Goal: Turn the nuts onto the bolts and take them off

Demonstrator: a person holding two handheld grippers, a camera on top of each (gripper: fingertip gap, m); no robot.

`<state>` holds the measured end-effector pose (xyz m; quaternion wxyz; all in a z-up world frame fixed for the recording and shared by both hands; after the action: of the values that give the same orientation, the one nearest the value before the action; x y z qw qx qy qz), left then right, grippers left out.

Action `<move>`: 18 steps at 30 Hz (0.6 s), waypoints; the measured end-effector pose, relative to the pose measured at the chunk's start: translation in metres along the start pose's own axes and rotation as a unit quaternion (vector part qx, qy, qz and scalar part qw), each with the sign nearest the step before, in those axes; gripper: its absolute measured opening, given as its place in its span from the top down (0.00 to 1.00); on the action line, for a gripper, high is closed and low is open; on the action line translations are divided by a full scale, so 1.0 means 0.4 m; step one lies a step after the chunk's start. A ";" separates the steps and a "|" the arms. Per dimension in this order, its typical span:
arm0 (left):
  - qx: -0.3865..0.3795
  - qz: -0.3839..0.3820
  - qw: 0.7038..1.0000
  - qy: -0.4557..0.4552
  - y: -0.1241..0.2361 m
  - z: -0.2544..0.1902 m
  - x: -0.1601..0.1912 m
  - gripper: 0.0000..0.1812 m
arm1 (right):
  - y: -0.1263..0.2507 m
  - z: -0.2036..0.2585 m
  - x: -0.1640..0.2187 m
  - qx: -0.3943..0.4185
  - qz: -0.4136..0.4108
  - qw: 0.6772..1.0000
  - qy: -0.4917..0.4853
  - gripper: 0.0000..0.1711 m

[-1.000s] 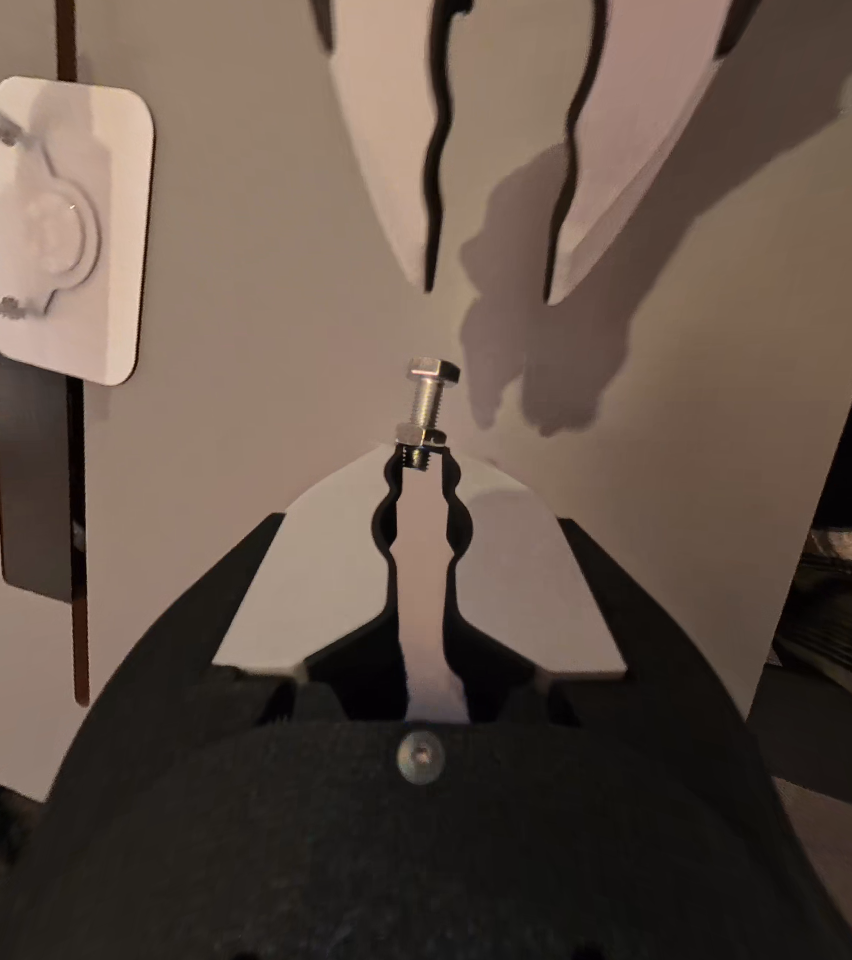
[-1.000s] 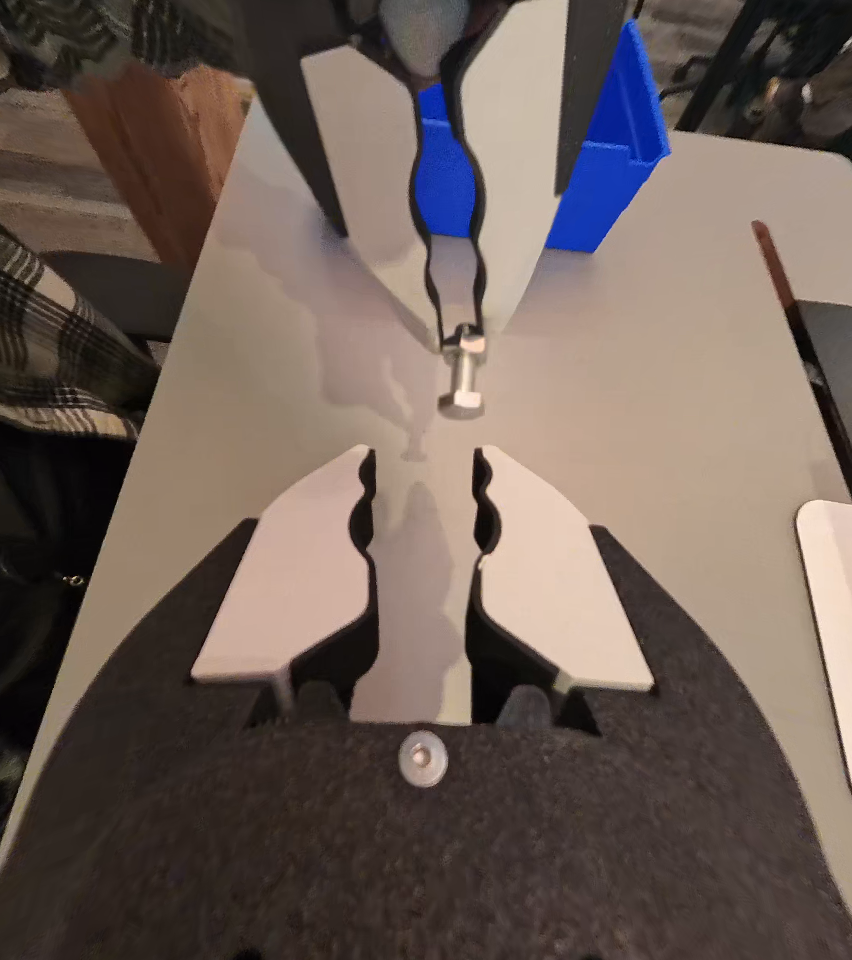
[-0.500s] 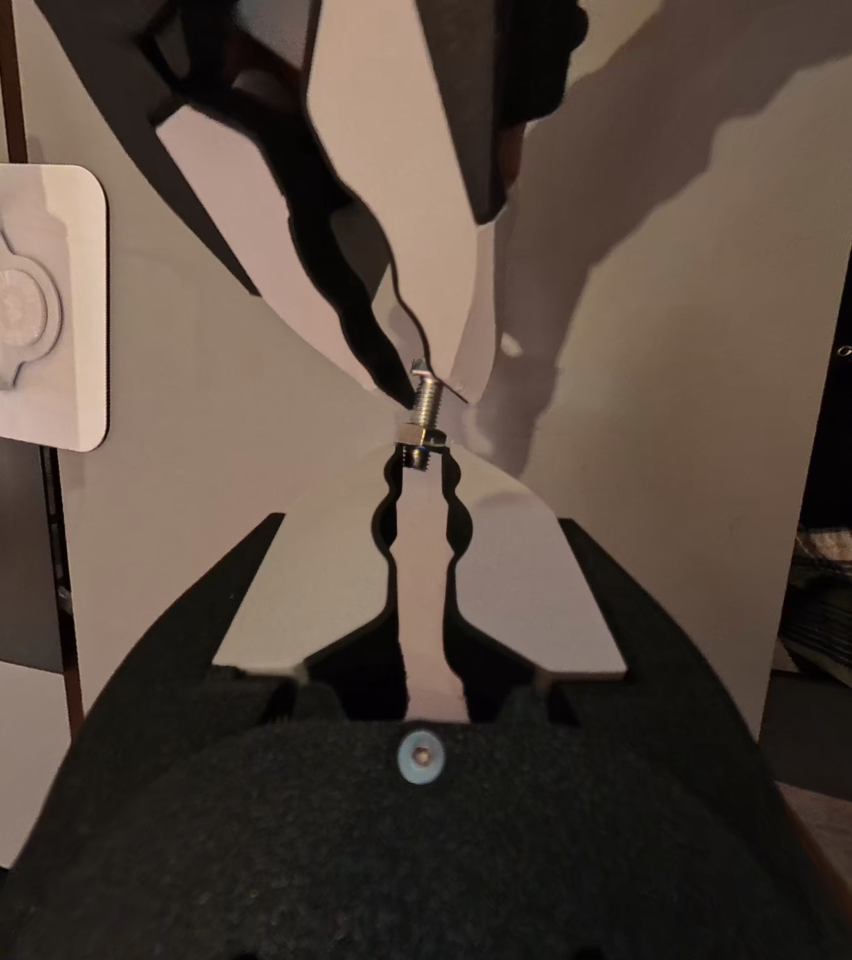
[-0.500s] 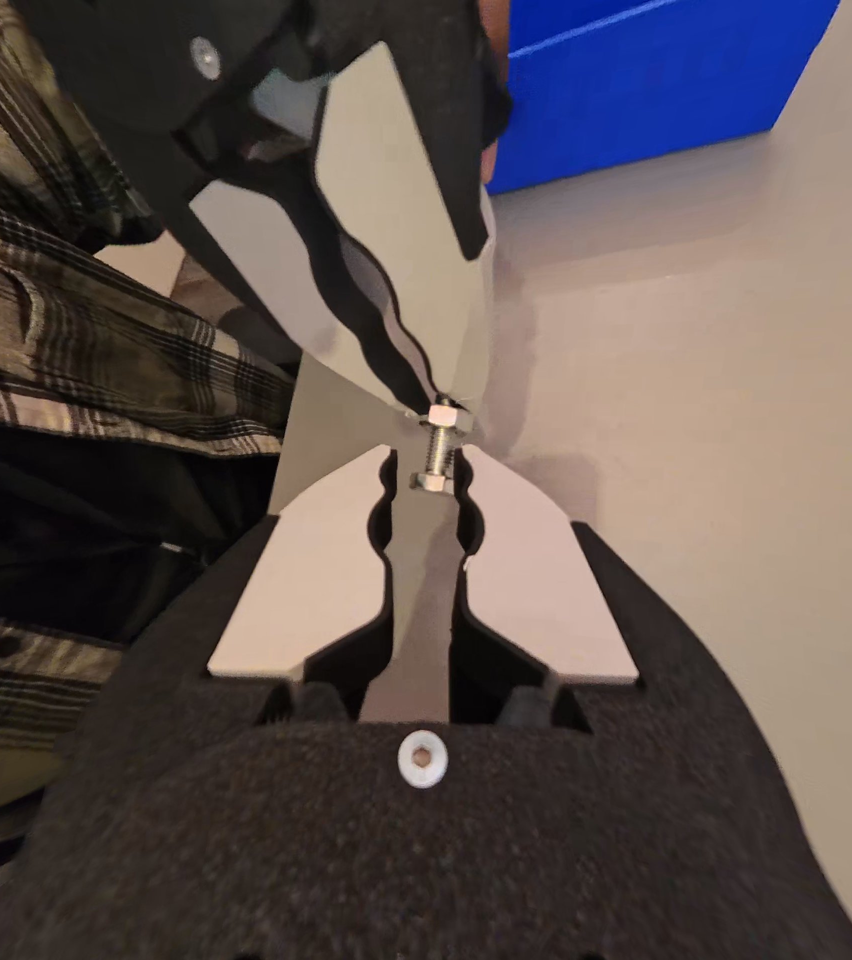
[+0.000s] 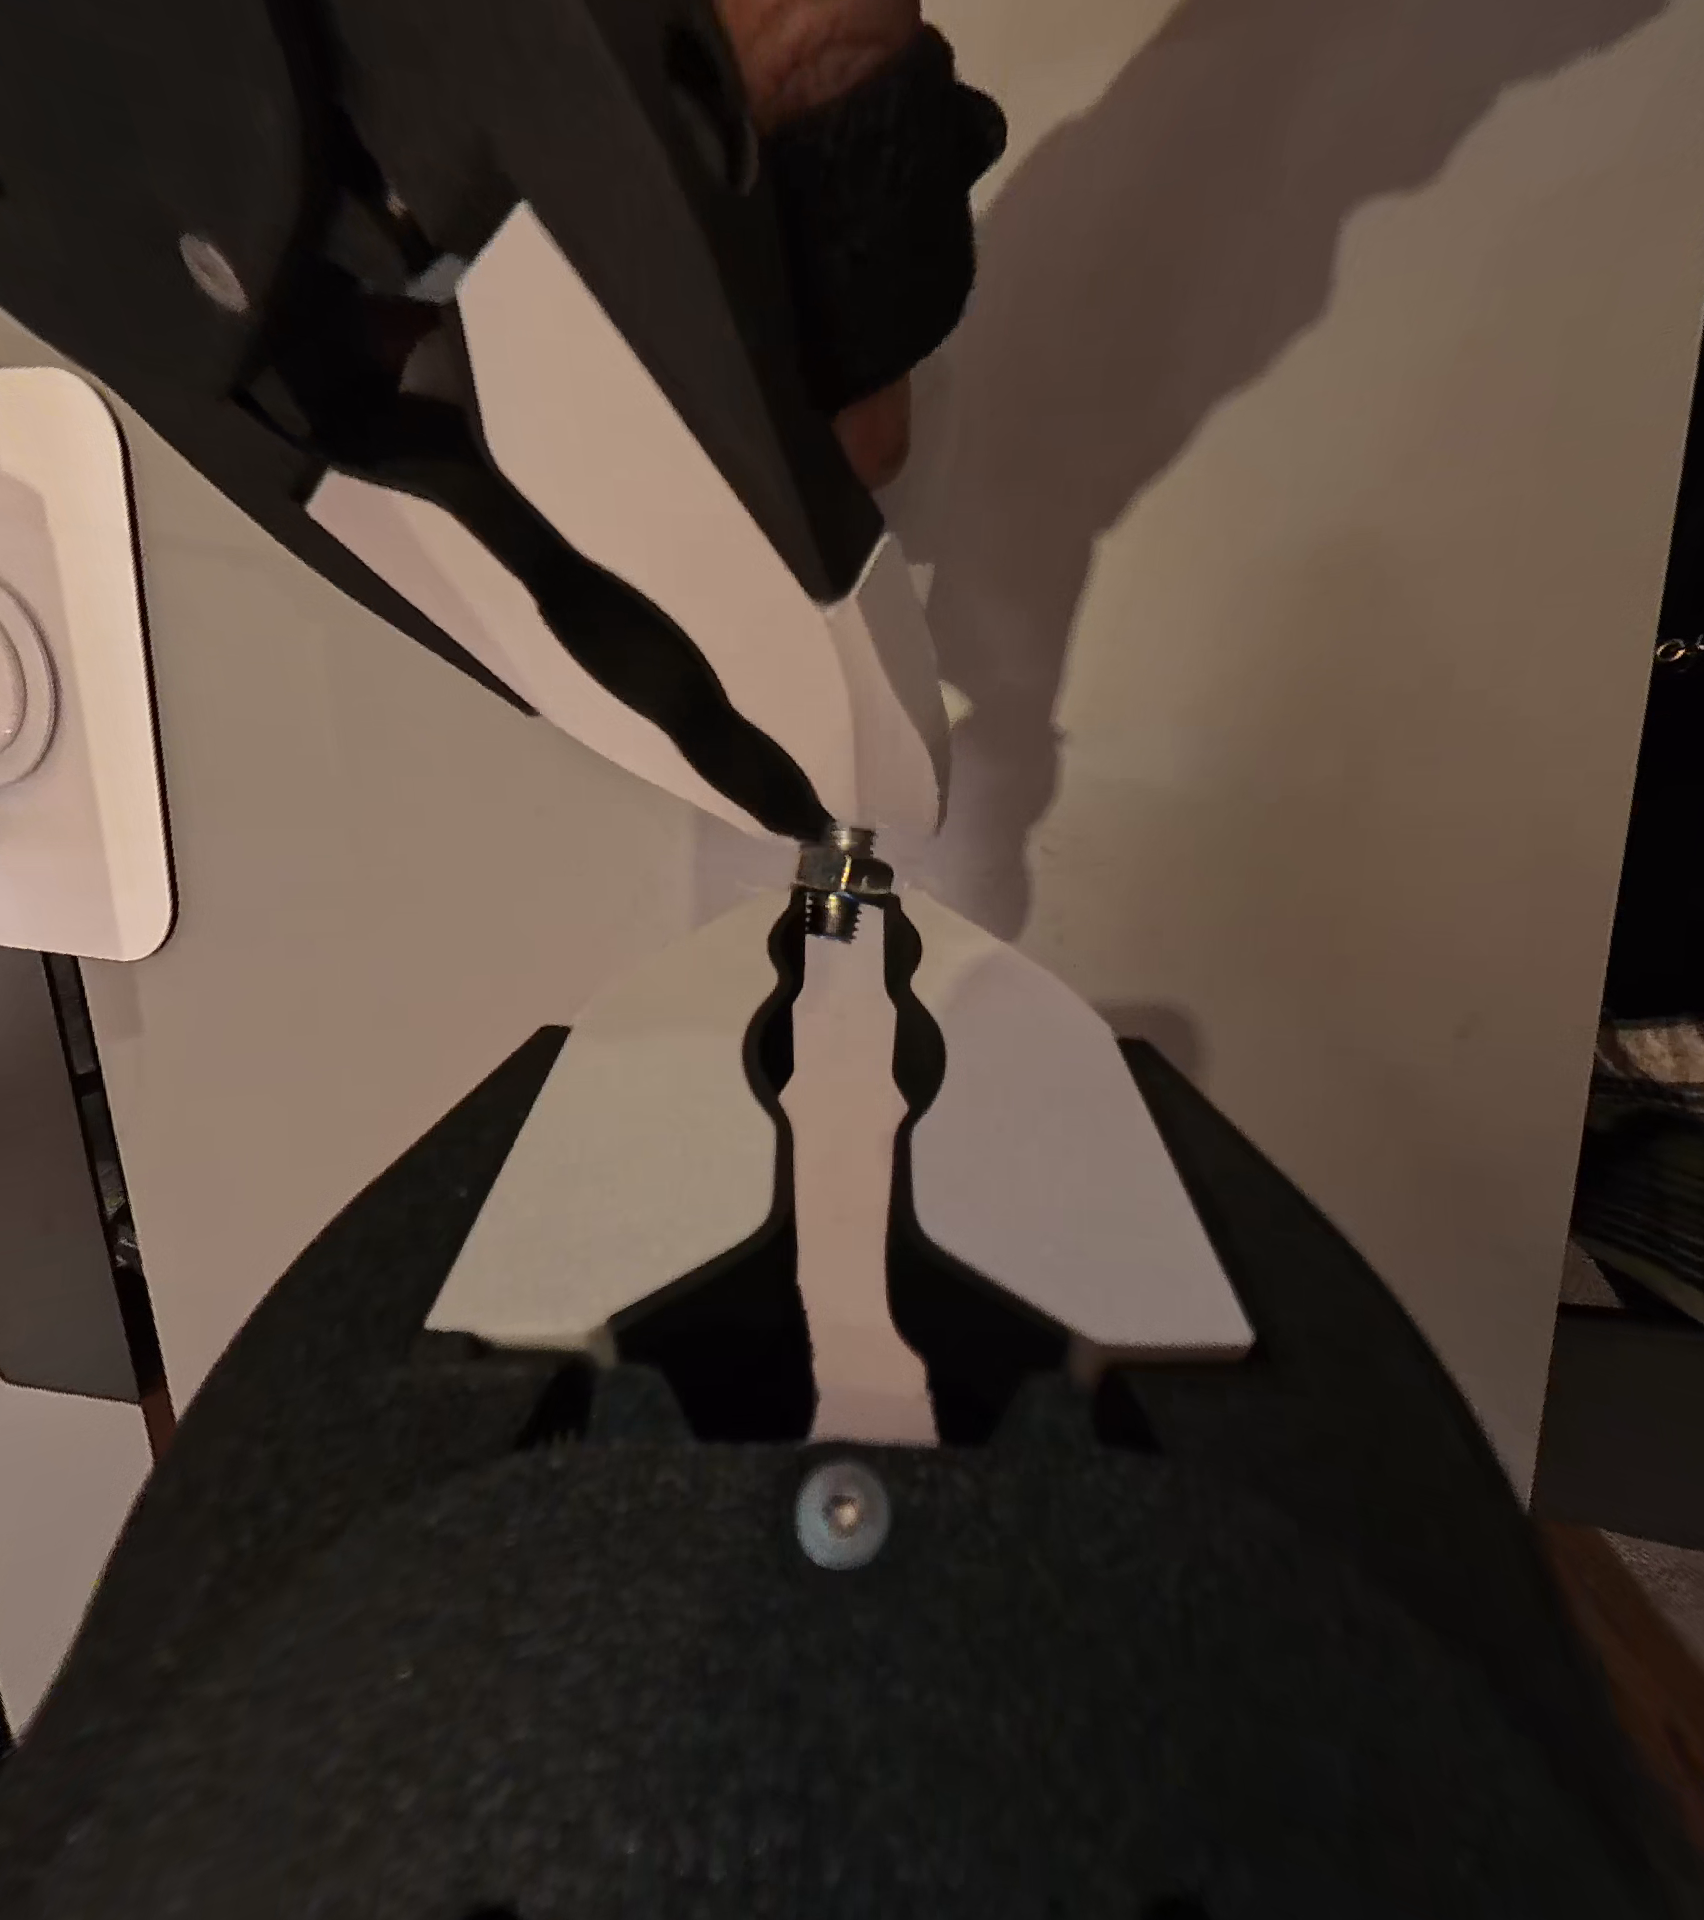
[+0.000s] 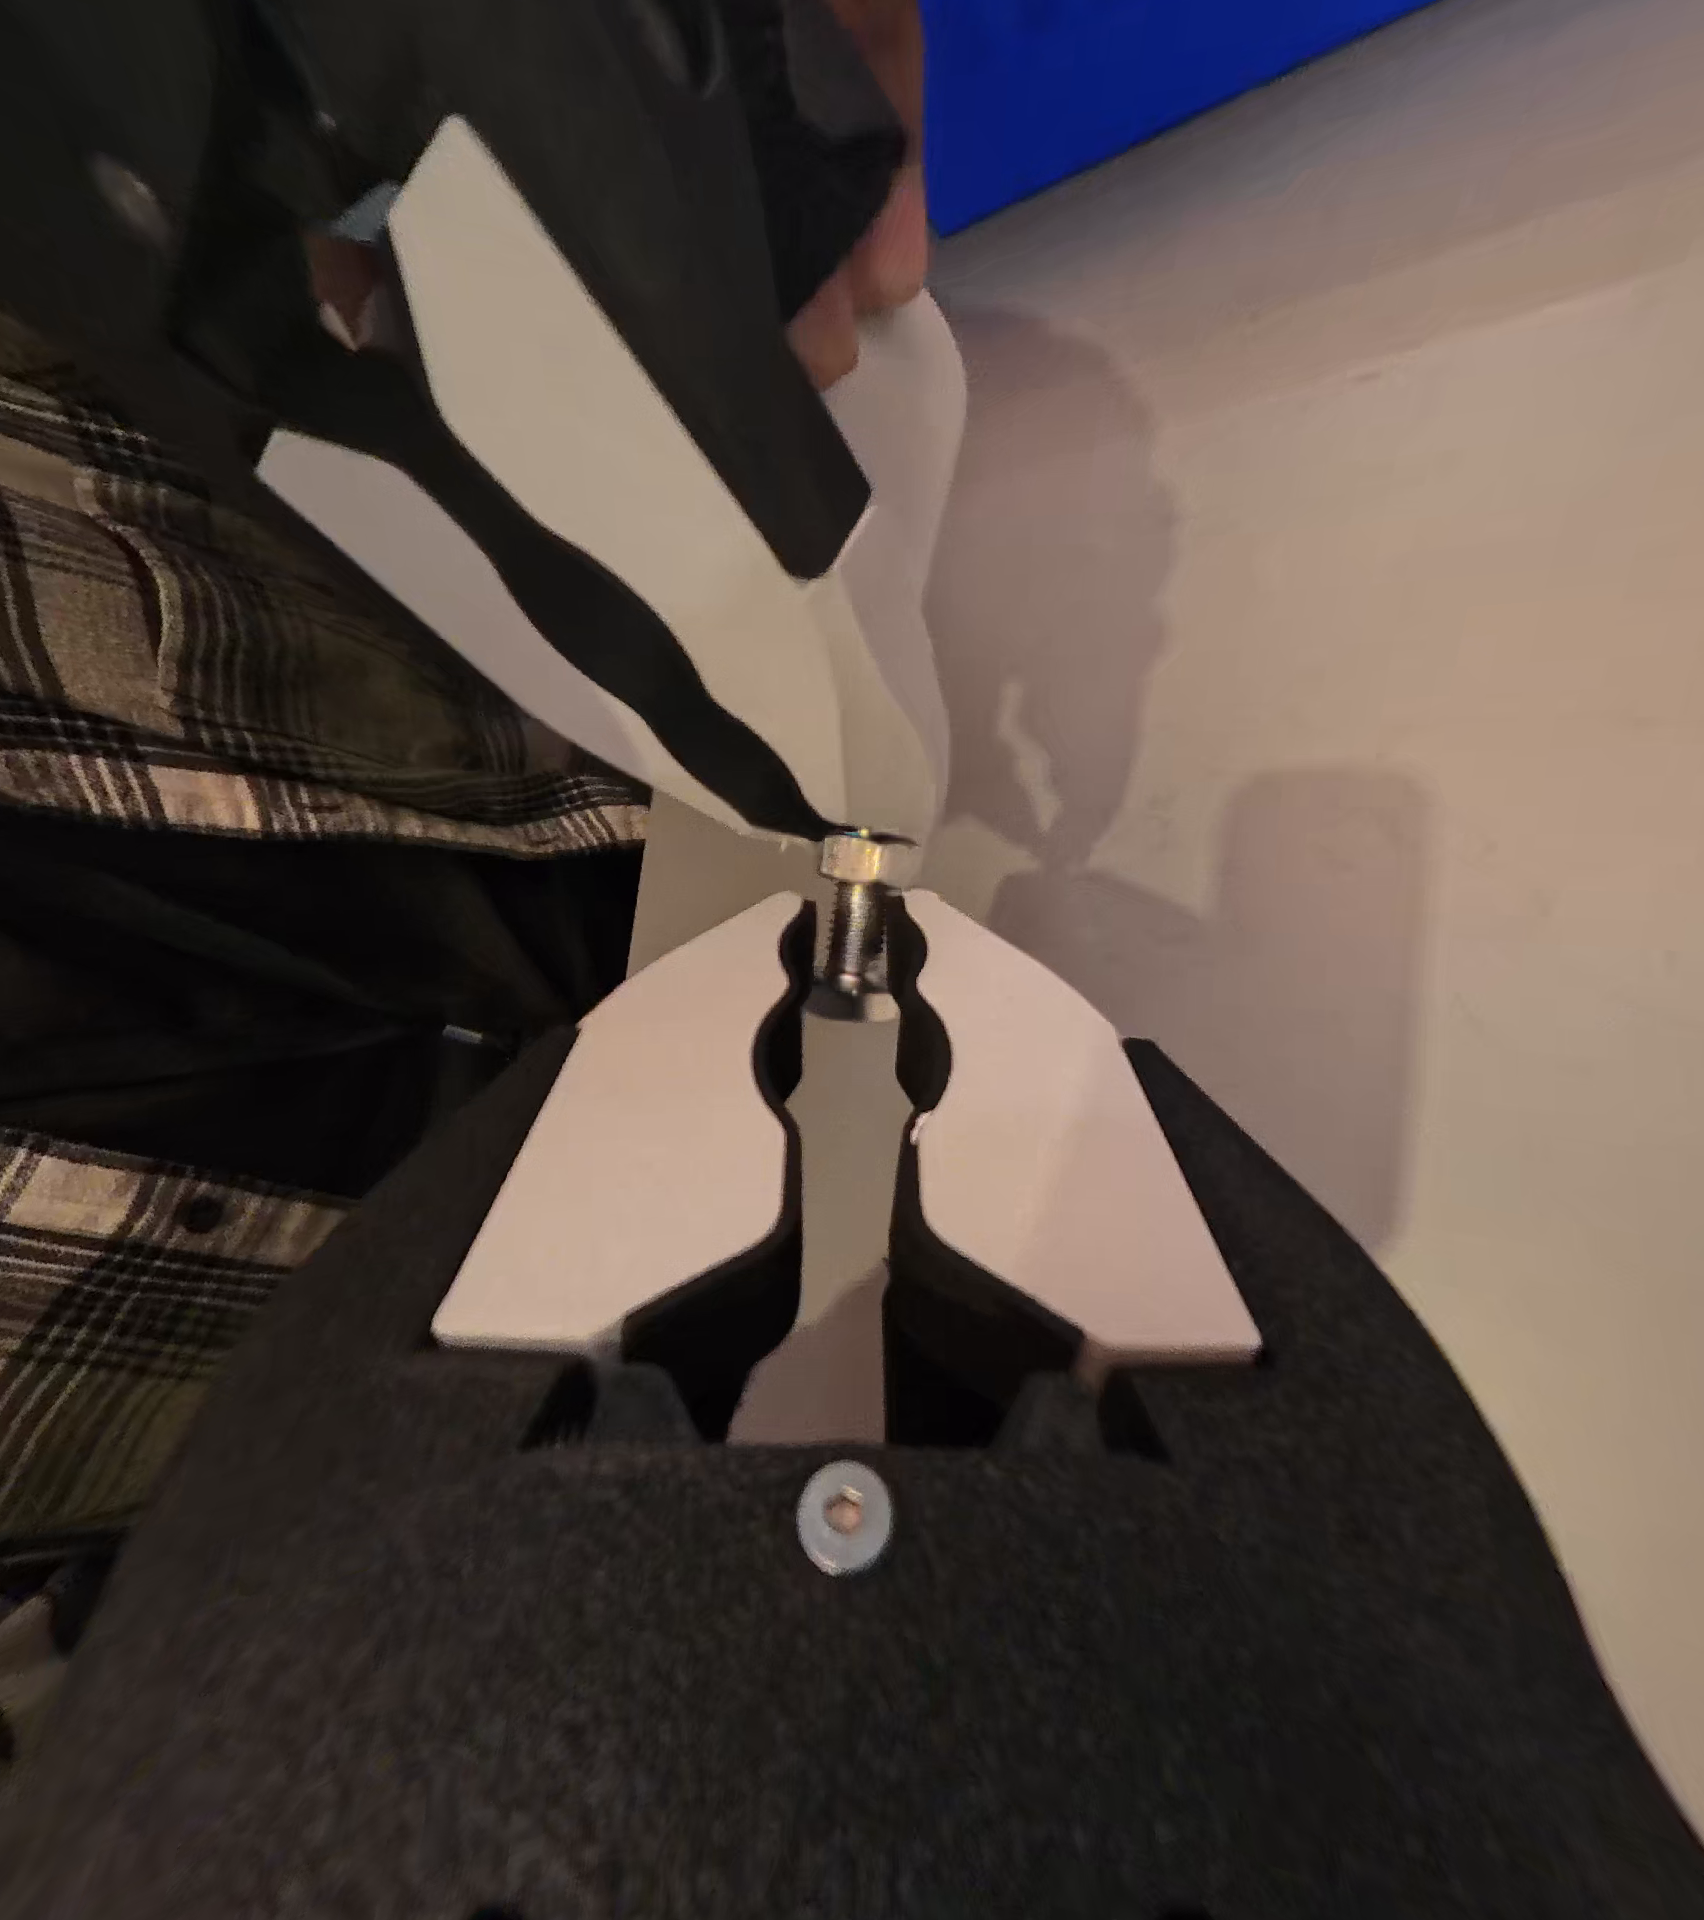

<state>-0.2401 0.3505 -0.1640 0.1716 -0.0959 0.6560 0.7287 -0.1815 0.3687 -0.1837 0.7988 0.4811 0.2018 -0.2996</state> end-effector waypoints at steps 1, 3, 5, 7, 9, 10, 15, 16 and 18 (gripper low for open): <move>0.002 -0.001 1.000 0.000 -0.001 -0.002 -0.002 0.92 | -0.002 -0.001 0.002 -0.002 0.006 1.000 -0.003 0.94; 0.004 -0.001 1.000 -0.001 -0.002 -0.004 -0.004 0.92 | -0.004 -0.002 0.005 -0.007 0.004 1.000 -0.009 0.94; 0.004 -0.005 1.000 -0.001 -0.004 -0.004 -0.004 0.92 | -0.004 -0.002 0.008 -0.010 -0.003 1.000 -0.019 0.94; 0.003 -0.019 1.000 0.007 -0.003 -0.001 -0.004 0.91 | 0.001 -0.004 0.010 -0.009 -0.028 0.999 -0.020 0.94; -0.001 -0.053 0.998 0.030 0.006 0.011 0.000 0.91 | 0.013 -0.010 0.008 -0.012 -0.087 0.996 -0.027 0.95; -0.005 -0.078 0.996 0.049 0.013 0.021 0.005 0.90 | 0.022 -0.014 0.006 -0.016 -0.129 0.991 -0.035 0.95; 0.024 -0.295 0.934 0.201 0.028 0.080 0.043 0.76 | 0.091 -0.034 -0.001 -0.016 -0.396 0.917 -0.044 0.95; 0.047 -0.347 0.909 0.226 0.024 0.085 0.045 0.76 | 0.099 -0.034 0.002 -0.020 -0.436 0.899 -0.039 0.95; 0.107 -0.437 0.855 0.258 0.014 0.082 0.040 0.78 | 0.104 -0.033 0.012 -0.033 -0.483 0.875 -0.036 0.95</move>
<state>-0.2540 0.3846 -0.1608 0.3064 -0.5380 0.6414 0.4530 -0.1505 0.3940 -0.1657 0.5771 0.2864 0.3901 -0.6579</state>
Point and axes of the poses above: each gripper's, where its closed fingertips meet, y back along the fingers, x out of its underside, z = x × y across the jaws, the point moved 5 cm from there along y, back along the fingers, and after that the axes turned 5 degrees about x, right-handed, at the moved point
